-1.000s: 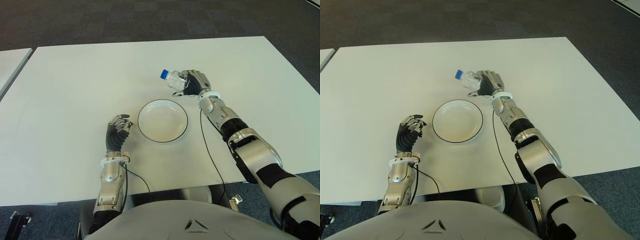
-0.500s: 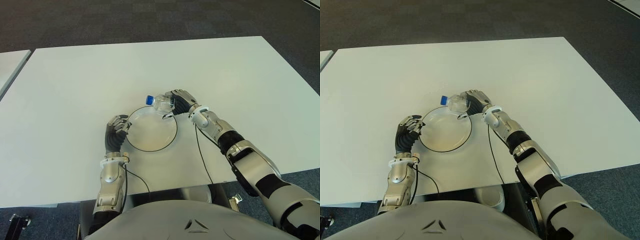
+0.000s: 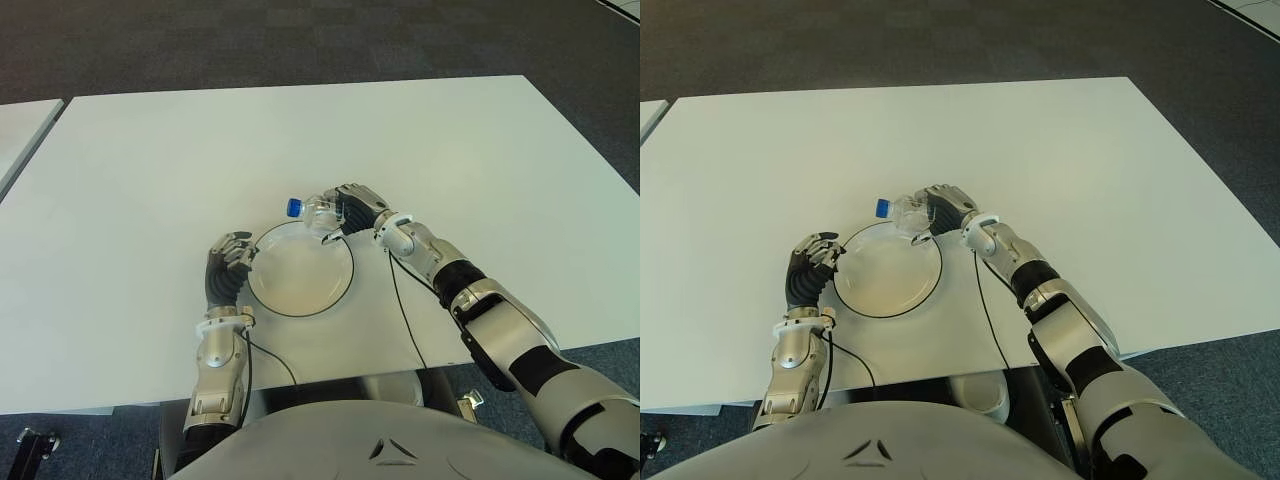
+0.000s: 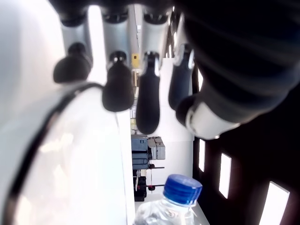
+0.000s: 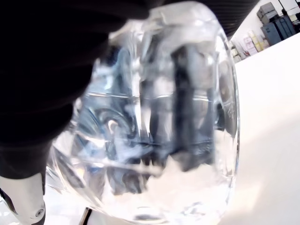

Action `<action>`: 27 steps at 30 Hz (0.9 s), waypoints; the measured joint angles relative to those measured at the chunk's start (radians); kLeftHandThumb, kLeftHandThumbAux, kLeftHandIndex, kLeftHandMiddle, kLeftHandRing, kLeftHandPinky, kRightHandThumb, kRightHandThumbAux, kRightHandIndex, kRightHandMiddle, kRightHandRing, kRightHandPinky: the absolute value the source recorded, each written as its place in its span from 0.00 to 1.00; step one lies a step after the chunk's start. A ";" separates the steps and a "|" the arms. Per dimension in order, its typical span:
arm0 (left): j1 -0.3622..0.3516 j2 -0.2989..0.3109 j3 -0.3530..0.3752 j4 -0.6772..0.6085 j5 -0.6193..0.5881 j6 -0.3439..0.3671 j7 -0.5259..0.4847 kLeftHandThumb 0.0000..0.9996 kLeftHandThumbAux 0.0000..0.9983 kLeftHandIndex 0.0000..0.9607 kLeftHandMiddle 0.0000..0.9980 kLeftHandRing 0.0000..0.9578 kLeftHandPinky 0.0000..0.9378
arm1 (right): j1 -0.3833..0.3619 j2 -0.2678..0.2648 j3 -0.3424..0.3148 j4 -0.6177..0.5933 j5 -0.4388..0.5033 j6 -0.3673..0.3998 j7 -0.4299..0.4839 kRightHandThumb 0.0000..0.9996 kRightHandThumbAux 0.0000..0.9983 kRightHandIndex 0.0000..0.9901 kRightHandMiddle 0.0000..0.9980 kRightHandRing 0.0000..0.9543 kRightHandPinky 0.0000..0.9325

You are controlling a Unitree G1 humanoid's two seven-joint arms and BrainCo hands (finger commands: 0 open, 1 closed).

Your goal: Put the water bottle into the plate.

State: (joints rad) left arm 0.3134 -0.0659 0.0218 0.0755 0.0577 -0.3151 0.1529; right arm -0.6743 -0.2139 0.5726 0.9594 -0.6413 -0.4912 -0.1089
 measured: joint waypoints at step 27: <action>0.003 0.000 0.000 -0.023 -0.010 -0.030 0.000 0.83 0.68 0.41 0.57 0.79 0.80 | -0.034 -0.045 0.118 -0.087 -0.057 0.059 0.118 0.70 0.73 0.44 0.86 0.88 0.90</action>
State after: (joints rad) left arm 0.3164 -0.0659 0.0222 0.0521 0.0474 -0.3454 0.1529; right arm -0.7081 -0.2590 0.6907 0.8727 -0.6986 -0.4322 0.0096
